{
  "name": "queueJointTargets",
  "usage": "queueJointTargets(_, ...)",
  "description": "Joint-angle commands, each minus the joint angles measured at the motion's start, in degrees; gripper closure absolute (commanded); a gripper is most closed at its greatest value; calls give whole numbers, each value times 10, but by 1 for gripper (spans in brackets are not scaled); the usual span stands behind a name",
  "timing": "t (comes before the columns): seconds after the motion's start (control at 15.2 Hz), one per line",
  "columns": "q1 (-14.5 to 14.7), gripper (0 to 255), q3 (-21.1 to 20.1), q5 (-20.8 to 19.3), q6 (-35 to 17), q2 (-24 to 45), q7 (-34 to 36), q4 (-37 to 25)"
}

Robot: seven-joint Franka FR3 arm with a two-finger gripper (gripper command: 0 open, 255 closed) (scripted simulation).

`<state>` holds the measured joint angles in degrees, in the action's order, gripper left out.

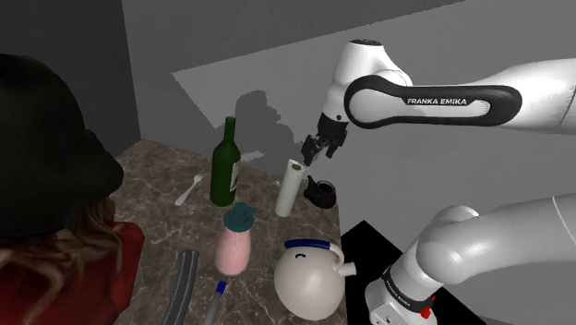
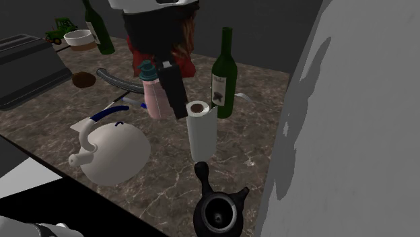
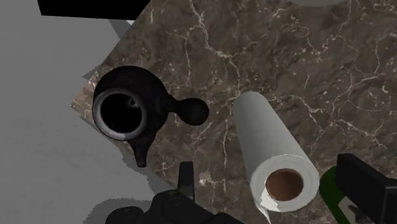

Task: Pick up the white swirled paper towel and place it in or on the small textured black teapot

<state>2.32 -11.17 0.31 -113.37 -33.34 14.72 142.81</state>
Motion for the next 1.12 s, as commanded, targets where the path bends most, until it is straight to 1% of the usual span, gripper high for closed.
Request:
queueJointTargets(0.0,2,0,-13,2,-43,35,15,1)
queueJointTargets(0.13,3,0,-28,2,-81,69,32,-1)
queueJointTargets(0.2,3,0,-28,2,-82,70,33,-1)
queueJointTargets(0.66,-1,0,-33,-4,-148,101,38,34)
queueJointTargets(1.06,-1,0,-33,-4,-148,101,38,34)
